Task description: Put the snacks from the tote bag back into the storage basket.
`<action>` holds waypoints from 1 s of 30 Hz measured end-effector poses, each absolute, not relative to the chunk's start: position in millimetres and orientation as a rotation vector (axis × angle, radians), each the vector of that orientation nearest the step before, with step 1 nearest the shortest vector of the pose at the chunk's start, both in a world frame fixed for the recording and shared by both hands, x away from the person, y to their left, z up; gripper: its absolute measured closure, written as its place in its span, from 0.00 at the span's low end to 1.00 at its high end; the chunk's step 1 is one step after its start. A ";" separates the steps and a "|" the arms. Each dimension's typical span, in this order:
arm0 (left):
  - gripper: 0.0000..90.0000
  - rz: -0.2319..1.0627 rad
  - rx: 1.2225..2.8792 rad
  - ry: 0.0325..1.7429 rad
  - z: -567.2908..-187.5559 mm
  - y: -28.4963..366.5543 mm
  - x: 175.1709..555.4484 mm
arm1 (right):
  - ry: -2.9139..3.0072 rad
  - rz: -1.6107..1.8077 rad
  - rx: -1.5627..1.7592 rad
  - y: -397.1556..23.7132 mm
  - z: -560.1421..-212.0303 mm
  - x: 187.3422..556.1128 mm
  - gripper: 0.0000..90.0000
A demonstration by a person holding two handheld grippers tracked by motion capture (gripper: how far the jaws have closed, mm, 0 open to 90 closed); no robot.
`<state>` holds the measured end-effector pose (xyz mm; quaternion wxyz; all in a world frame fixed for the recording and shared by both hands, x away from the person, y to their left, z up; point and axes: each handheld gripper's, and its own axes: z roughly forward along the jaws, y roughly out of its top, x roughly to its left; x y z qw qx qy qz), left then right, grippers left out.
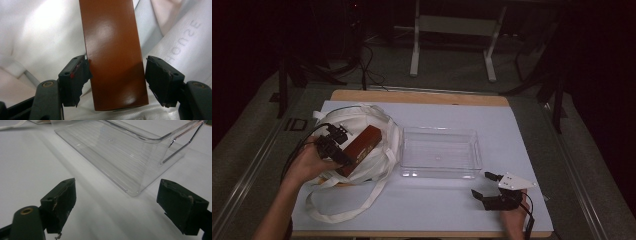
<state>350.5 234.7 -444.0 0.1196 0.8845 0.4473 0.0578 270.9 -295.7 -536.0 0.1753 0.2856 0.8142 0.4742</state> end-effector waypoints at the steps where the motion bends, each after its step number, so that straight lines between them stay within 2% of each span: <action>1: 0.38 0.163 2.583 1.316 -445.1 234.7 350.8 | 2.307 1.343 0.807 -295.5 -536.1 270.9 0.18; 22: 0.38 0.075 2.661 1.358 -463.9 231.2 356.8 | 2.307 1.343 0.805 -295.5 -536.0 270.8 0.18; 30: 0.43 0.063 2.694 1.355 -465.4 229.9 357.6 | 2.319 1.319 0.796 -293.4 -536.1 270.0 0.18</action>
